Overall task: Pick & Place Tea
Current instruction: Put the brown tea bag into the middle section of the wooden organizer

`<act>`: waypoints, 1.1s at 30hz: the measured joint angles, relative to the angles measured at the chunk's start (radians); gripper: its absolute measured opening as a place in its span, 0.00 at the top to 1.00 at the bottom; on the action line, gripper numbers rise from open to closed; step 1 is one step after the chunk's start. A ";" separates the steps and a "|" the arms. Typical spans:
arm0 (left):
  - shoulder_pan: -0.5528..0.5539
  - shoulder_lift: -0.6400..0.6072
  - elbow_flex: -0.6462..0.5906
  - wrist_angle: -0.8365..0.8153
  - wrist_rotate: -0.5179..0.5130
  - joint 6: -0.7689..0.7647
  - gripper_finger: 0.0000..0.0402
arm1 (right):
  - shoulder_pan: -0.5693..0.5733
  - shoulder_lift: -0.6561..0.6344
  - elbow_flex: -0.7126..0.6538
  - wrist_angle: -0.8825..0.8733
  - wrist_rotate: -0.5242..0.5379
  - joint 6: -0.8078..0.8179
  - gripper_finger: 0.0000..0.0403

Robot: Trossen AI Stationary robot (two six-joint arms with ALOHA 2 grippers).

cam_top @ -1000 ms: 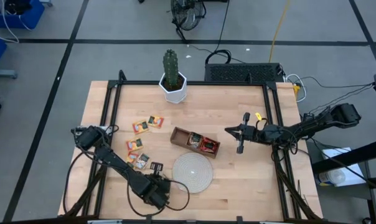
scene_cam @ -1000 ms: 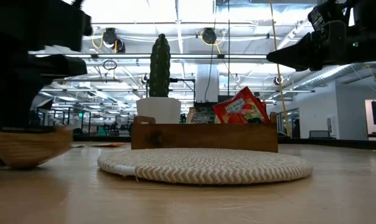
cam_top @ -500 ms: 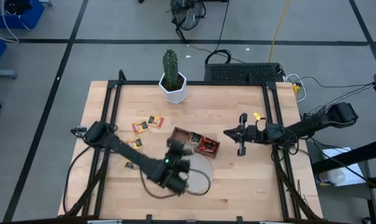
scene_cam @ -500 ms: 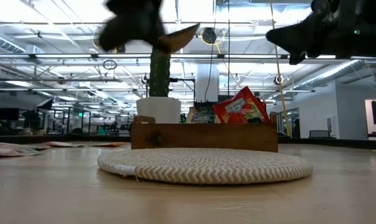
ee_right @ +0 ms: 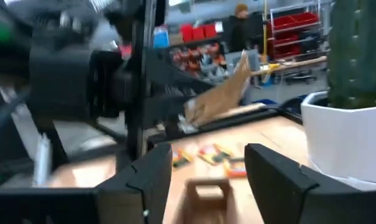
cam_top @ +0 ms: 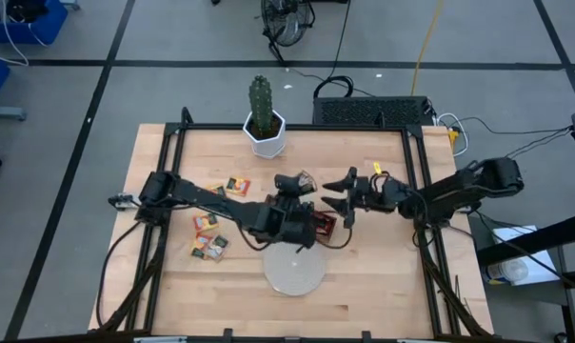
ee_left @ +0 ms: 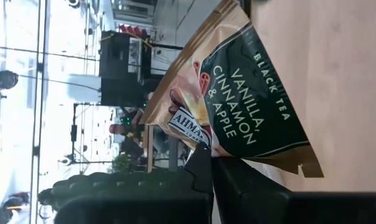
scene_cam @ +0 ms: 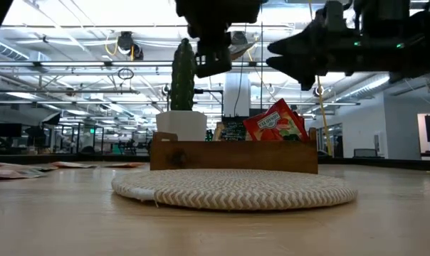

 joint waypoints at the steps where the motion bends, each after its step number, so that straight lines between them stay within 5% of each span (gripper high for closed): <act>1: 0.005 0.000 0.000 0.030 0.000 0.018 1.00 | -0.018 0.013 0.000 0.032 -0.028 0.033 0.52; 13: 0.044 -0.002 0.000 0.211 0.038 0.117 1.00 | -0.069 0.125 0.010 0.268 -0.108 0.149 0.54; 33: 0.040 -0.003 0.002 0.198 0.012 0.127 1.00 | -0.083 0.126 0.107 0.127 -0.120 0.070 0.66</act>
